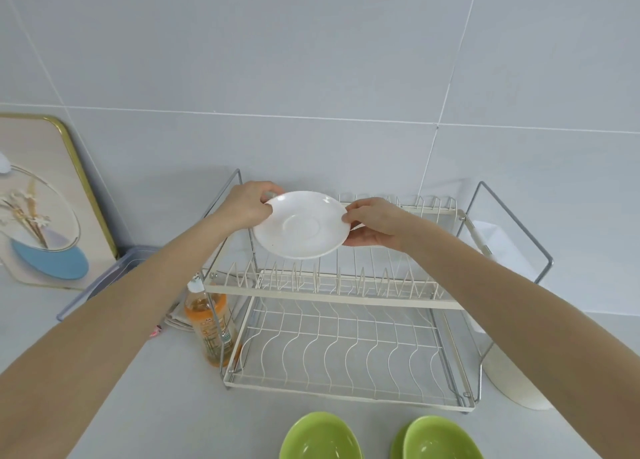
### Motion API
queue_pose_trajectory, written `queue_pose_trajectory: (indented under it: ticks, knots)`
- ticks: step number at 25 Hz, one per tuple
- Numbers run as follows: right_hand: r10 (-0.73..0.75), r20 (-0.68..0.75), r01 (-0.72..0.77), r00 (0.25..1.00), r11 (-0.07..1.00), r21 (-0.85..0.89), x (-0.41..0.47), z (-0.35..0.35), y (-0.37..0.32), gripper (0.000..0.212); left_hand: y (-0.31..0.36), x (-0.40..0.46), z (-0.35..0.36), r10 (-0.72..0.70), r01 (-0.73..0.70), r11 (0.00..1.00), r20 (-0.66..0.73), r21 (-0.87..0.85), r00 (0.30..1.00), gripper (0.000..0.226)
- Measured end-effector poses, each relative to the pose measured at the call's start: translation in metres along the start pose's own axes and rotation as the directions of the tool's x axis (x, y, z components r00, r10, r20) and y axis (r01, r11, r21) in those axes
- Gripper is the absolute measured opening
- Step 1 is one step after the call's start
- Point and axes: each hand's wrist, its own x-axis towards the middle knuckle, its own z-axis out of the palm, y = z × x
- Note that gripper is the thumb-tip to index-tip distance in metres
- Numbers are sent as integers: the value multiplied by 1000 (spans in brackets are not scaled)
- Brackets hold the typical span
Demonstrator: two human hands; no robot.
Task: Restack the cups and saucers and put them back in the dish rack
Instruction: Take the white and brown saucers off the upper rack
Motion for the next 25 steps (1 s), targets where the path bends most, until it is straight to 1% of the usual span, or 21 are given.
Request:
queue_pose_trajectory:
  ticks: [4, 8, 13, 16, 20, 25]
  knots:
    - [-38, 3, 37, 999, 999, 4, -36, -17, -5, 16, 14, -22, -9, -29, 47, 963, 72, -266, 997, 37]
    - [-64, -12, 64, 998, 998, 15, -76, -29, 7, 14, 27, -57, -8, 7, 48, 904, 125, -426, 992, 34]
    - [-66, -48, 70, 997, 995, 68, -130, -39, 37, 11, 45, -111, 4, 13, 80, 862, 181, -500, 983, 31]
    - [-64, -41, 66, 997, 997, 43, -160, -47, 68, 11, 49, -147, 23, 55, 64, 851, 209, -522, 976, 29]
    - [4, -51, -2, 999, 999, 47, -192, -55, 117, 14, 51, -187, 55, 90, 83, 842, 289, -533, 953, 29]
    - [96, -74, -90, 993, 993, 74, -224, -72, 174, 14, 53, -223, 105, 76, 157, 829, 386, -537, 920, 32]
